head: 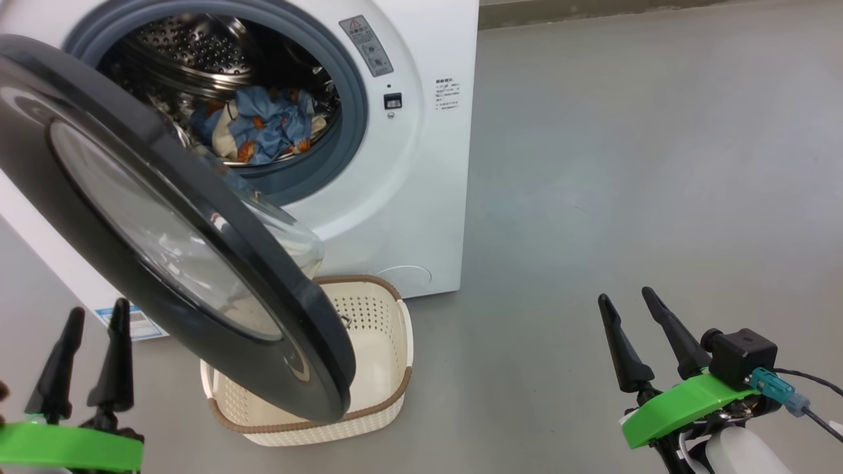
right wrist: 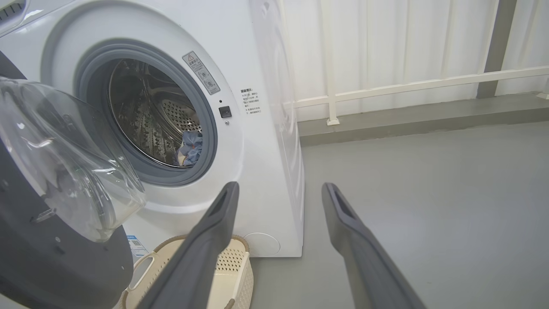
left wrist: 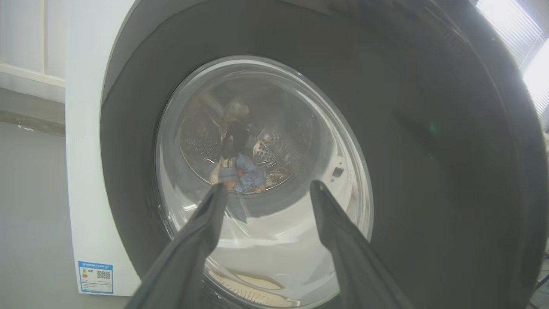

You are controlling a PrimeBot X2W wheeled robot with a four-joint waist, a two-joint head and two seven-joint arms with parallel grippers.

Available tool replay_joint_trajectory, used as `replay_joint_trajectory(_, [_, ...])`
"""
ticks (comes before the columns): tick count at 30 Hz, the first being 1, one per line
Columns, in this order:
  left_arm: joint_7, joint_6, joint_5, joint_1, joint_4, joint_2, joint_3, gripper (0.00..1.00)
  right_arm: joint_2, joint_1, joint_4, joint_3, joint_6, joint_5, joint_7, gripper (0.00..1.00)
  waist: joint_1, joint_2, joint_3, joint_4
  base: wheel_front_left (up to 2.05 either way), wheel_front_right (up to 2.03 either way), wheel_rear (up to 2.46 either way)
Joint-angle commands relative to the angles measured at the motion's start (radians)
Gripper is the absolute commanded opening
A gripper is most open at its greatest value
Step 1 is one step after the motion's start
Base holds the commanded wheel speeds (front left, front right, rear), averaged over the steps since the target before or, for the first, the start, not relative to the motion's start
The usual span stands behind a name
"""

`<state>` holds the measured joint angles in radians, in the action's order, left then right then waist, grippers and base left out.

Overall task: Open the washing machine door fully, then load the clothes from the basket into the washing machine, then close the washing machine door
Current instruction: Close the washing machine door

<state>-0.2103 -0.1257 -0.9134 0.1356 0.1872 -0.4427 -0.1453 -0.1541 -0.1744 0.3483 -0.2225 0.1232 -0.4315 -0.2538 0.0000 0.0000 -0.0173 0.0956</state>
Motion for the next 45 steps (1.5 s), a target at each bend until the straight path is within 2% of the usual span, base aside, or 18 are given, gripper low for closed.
replay_joint_trajectory(1, [-0.028, -0.005, 0.055, 0.015, 0.002, -0.028, 0.033, 1.00, -0.008, -0.028, -0.027, -0.016, 0.008, -0.001, -0.008, 1.00, 0.0000, 0.0000, -0.002, 0.003, 0.00, 0.00, 0.00])
replay_joint_trajectory(6, [-0.050, 0.002, 0.166, 0.006, 0.048, 0.012, 0.045, 1.00, -0.012, -0.031, -0.027, -0.018, 0.008, 0.000, -0.008, 1.00, 0.0000, 0.0000, -0.004, 0.007, 0.00, 0.00, 0.00])
replay_joint_trajectory(12, [-0.051, 0.000, 0.289, -0.011, 0.041, 0.115, 0.129, 1.00, -0.010, -0.031, -0.028, -0.015, 0.008, 0.004, -0.008, 1.00, 0.0000, 0.0000, -0.009, 0.010, 0.00, 0.00, 0.00])
replay_joint_trajectory(18, [-0.051, -0.004, 0.376, -0.036, 0.039, 0.180, 0.166, 1.00, -0.009, -0.032, -0.025, -0.012, 0.008, 0.006, -0.008, 1.00, 0.0000, 0.0000, -0.011, 0.009, 0.00, 0.00, 0.00])
replay_joint_trajectory(38, [-0.051, -0.005, 0.408, -0.042, 0.024, 0.193, 0.144, 1.00, -0.015, -0.033, -0.018, -0.017, 0.008, 0.013, -0.008, 1.00, 0.0000, 0.0000, -0.007, -0.006, 0.00, 0.00, 0.00])
replay_joint_trajectory(45, [-0.051, -0.005, 0.406, -0.037, 0.020, 0.194, 0.133, 1.00, -0.020, -0.040, -0.013, -0.032, 0.008, 0.010, -0.008, 0.98, 0.0000, 0.0000, -0.006, -0.037, 0.00, 0.00, 0.00])
